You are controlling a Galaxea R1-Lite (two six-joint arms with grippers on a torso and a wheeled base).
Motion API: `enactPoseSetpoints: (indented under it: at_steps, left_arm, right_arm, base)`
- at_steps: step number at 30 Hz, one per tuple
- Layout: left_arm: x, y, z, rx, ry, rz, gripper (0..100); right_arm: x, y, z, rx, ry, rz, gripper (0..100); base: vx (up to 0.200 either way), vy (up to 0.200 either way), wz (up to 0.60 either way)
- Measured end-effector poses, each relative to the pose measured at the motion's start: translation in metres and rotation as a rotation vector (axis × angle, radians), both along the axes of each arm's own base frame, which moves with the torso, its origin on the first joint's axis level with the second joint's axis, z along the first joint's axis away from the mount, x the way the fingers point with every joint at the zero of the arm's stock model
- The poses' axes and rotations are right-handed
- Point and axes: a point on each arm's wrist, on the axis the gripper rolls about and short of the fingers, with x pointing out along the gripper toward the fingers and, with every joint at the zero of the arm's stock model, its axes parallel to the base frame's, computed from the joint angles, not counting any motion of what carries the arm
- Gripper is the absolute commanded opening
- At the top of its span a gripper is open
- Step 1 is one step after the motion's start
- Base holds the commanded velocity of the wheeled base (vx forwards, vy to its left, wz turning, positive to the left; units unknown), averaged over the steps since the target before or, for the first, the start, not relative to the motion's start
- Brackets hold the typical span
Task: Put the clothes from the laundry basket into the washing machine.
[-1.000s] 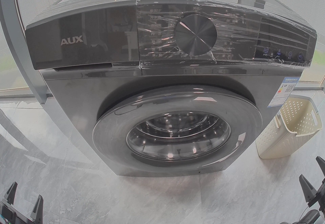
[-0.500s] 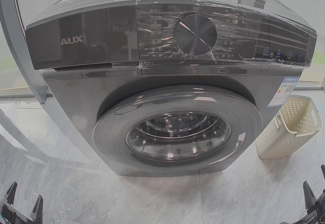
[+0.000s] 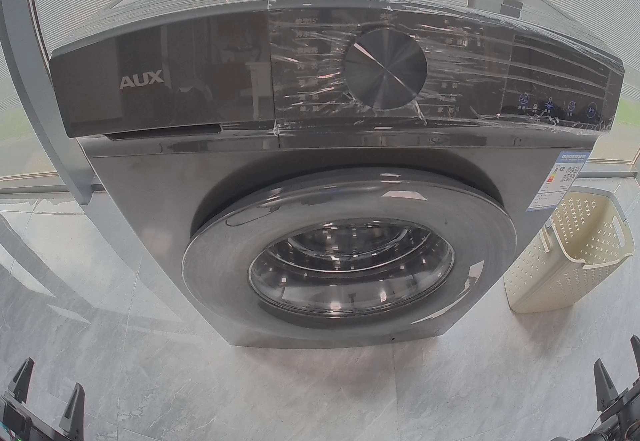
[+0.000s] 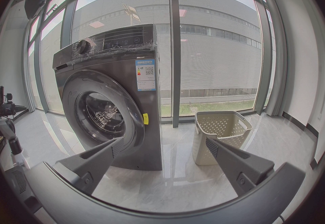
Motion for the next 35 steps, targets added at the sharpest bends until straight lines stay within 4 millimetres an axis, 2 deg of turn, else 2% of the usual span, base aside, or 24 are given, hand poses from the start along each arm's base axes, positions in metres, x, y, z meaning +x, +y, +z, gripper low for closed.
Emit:
enactPoseSetpoints:
  at_steps: [35]
  left_arm:
    - [0.0, -0.0002, 0.0002, 0.015, -0.001, -0.007, 100]
  right_arm:
    - [-0.0001, 0.0008, -0.001, -0.017, 0.009, 0.037, 100]
  base:
    - [0.0, 0.0, 0.0]
